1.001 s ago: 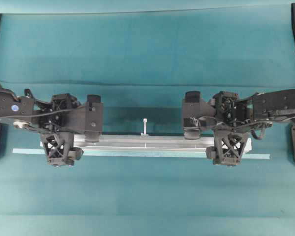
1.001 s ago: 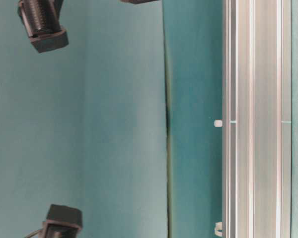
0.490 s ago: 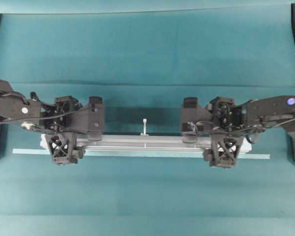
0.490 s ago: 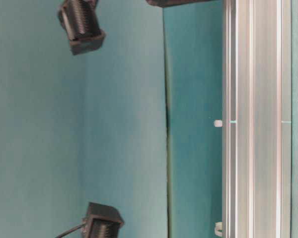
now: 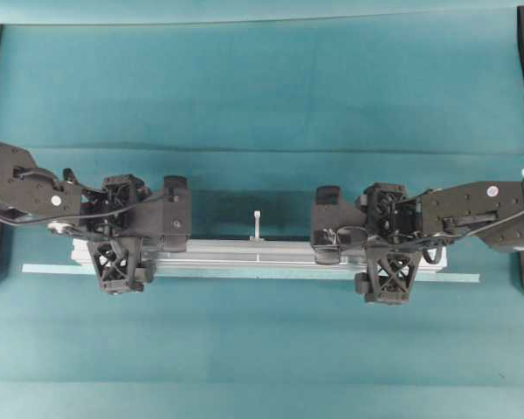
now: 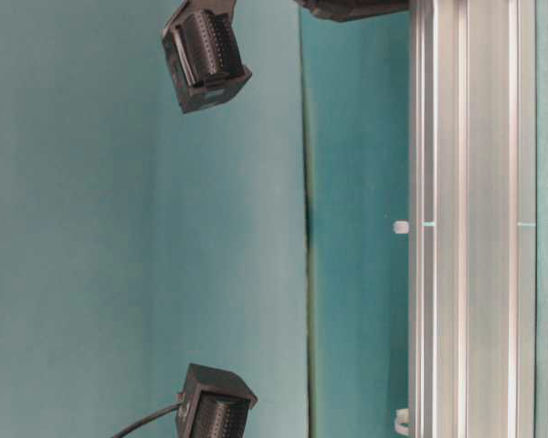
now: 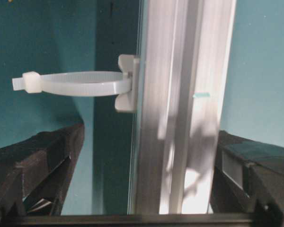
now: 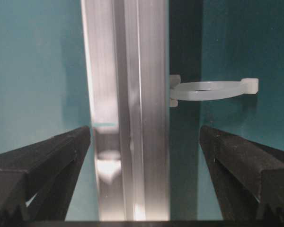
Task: Lift the large metal rail with both hands.
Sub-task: 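Close both grippers on the rail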
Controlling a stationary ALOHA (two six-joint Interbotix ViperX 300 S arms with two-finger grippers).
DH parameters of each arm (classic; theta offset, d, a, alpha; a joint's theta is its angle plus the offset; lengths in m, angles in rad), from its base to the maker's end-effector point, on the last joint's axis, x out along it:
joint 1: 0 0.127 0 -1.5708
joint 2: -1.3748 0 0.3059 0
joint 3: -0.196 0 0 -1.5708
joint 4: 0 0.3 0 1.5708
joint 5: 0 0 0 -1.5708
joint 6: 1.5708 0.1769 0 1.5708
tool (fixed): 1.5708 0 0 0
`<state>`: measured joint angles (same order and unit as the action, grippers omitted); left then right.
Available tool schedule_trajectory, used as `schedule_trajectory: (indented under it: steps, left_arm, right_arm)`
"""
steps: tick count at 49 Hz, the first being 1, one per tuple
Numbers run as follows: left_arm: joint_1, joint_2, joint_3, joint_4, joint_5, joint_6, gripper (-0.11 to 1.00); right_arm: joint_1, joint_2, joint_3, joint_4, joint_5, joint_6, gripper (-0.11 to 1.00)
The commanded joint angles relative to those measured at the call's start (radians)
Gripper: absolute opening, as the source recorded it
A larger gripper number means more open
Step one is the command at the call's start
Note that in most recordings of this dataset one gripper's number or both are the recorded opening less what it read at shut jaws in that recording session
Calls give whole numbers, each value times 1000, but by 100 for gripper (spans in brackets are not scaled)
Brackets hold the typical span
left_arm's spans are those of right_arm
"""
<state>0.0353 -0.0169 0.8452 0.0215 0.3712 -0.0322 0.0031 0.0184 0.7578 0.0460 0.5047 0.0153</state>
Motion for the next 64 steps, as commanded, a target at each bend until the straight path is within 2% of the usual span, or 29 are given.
schedule_trajectory:
  steps: [1,9,13,17,24,27,29,53,64]
  left_arm:
    - [0,5,-5,2,-8,-2,99]
    - [0,5,-6,2,-8,-3,98]
    - [-2,2,-8,0,-6,-3,94]
    - [-8,-6,-9,2,-6,-3,82]
    - [-11,-34,-3,0,-8,-2,54]
    - [-11,-35,0,2,-9,0,40]
    - [-11,-37,0,2,-9,-2,36]
    - [-14,-44,-9,2,-5,-5,36]
    - [-14,-106,-38,2,52,-32,36]
  right_arm:
    - [3,8,-2,-2,-9,2,96]
    - [3,8,0,-2,-23,9,96]
    - [3,8,0,-2,-15,17,92]
    - [6,8,-3,-2,0,17,76]
    - [8,11,-3,-2,18,15,38]
    - [8,11,-3,-2,18,15,38]
    - [8,11,-2,-2,18,17,38]
    - [8,9,-12,-2,21,14,38]
    - [8,-26,-54,-2,110,17,38]
